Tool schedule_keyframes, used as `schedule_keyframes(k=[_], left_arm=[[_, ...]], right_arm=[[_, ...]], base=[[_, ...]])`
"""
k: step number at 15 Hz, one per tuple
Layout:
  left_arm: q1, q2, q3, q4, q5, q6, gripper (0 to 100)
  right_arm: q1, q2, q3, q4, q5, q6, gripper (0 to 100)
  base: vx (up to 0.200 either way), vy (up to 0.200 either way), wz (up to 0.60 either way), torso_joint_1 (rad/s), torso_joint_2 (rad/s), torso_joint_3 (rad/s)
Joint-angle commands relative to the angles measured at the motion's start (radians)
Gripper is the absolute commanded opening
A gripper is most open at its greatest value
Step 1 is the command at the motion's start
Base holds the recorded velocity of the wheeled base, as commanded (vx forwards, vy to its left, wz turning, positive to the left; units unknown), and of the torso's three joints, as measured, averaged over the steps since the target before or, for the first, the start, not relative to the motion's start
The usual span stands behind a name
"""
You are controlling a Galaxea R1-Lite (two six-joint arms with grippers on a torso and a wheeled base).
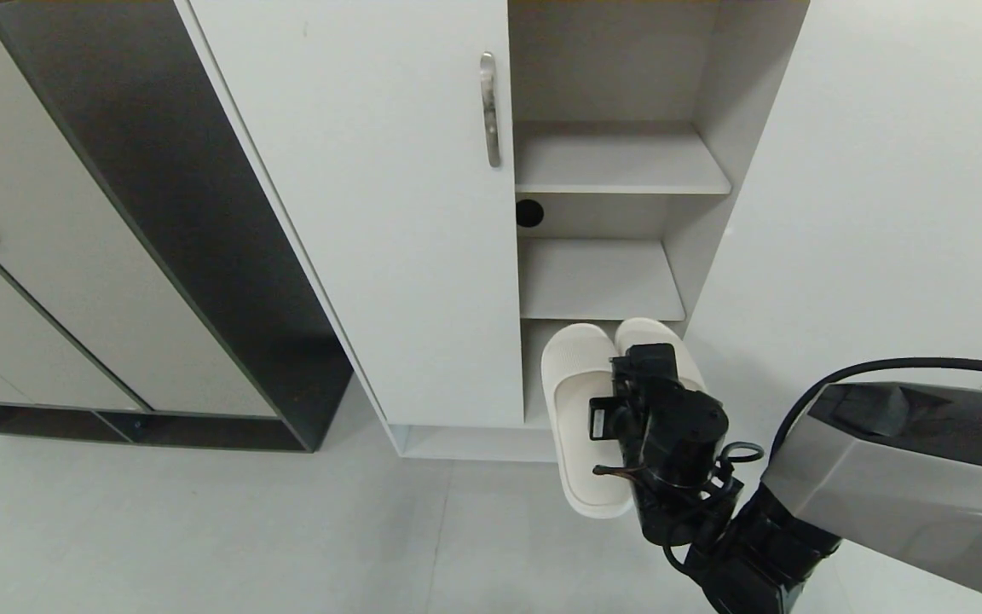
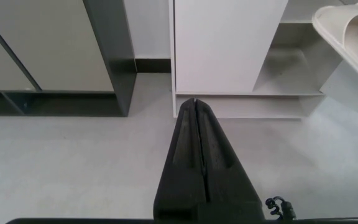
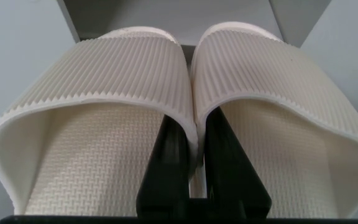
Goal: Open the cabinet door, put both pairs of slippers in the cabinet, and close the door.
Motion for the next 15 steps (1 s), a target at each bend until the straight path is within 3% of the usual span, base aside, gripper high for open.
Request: schedule_keyframes(k=[1, 11, 15], left_arm=[[0.000, 0.002, 0.000, 0.000, 0.000, 0.000, 0], [0.000, 0.002, 0.000, 0.000, 0.002, -0.002, 0], [0.000, 0.002, 0.000, 0.000, 0.002, -0.002, 0]], right_arm=[[-0.001, 0.028, 0.001, -0.003, 0.001, 0.000, 0], [-0.007, 0.025, 0.000, -0.004, 0.001, -0.001, 0], [-0.013, 0.031, 0.007, -0.026, 0.001, 0.000, 0]], base=[[0.200, 0.000, 0.00, -0.002, 0.01, 0.002], [0.200, 0.000, 0.00, 0.000, 0.00, 0.002], [0.000, 0.000, 0.00, 0.000, 0.00, 0.000]])
